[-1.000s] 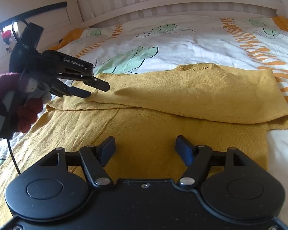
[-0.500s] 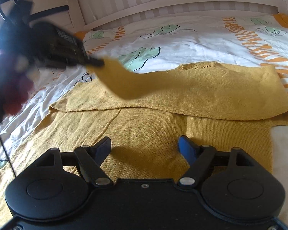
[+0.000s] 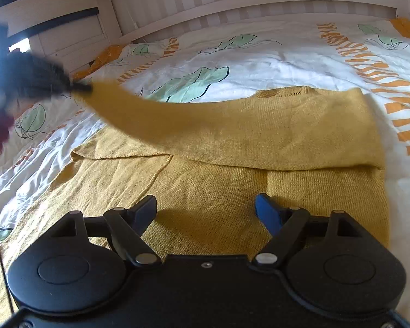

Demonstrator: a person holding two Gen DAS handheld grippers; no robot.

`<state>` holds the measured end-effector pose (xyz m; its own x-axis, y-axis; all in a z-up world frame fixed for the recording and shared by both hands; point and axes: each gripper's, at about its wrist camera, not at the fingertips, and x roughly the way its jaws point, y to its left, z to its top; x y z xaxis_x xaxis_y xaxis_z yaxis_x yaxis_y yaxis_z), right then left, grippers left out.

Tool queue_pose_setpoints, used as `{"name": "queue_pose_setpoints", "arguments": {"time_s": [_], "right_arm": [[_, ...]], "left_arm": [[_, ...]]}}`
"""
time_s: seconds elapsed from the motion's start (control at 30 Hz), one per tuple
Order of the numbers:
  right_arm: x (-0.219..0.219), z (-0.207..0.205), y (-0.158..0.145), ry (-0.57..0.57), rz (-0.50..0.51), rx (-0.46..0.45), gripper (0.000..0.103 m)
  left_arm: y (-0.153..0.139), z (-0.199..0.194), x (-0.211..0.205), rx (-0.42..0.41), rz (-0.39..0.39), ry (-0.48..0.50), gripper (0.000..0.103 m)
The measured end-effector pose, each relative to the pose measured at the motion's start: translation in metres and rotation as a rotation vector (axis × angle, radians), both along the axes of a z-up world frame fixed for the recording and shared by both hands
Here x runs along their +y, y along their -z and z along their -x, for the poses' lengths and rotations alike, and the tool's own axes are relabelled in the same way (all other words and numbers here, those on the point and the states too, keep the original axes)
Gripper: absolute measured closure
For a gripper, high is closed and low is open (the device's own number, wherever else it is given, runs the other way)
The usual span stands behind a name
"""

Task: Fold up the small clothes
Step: 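Fold the sweater side edge inward over the body with the left tool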

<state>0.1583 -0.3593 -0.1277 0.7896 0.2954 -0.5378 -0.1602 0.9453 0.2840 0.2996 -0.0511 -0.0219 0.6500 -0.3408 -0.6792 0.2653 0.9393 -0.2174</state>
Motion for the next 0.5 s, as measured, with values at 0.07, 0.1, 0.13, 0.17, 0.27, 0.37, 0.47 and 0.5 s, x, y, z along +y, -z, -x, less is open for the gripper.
{"name": "queue_pose_setpoints", "arguments": {"time_s": [0.07, 0.1, 0.13, 0.17, 0.27, 0.37, 0.47, 0.5], "right_arm": [[0.000, 0.000, 0.000, -0.001, 0.001, 0.001, 0.021], [0.001, 0.000, 0.000, -0.002, 0.002, 0.001, 0.021], [0.001, 0.000, 0.000, -0.003, 0.004, 0.001, 0.020], [0.002, 0.000, 0.000, -0.004, 0.005, 0.002, 0.020], [0.002, 0.000, 0.001, -0.004, 0.006, 0.002, 0.020], [0.002, 0.000, 0.001, -0.004, 0.006, 0.002, 0.020], [0.002, 0.000, 0.001, -0.004, 0.006, 0.002, 0.019], [0.002, 0.000, 0.001, -0.004, 0.006, 0.002, 0.019]], "left_arm": [[0.018, -0.004, 0.005, 0.036, -0.025, -0.002, 0.097], [0.026, -0.006, 0.006, 0.047, -0.036, -0.003, 0.096], [0.033, -0.008, 0.006, 0.060, -0.047, -0.002, 0.096], [0.039, -0.009, 0.006, 0.071, -0.058, -0.006, 0.095], [0.052, -0.009, 0.010, 0.076, -0.094, -0.006, 0.093], [0.056, -0.007, 0.010, 0.061, -0.110, 0.002, 0.089], [0.059, -0.005, 0.015, 0.050, -0.122, -0.005, 0.080], [0.058, -0.005, 0.017, 0.050, -0.121, -0.010, 0.079]]}}
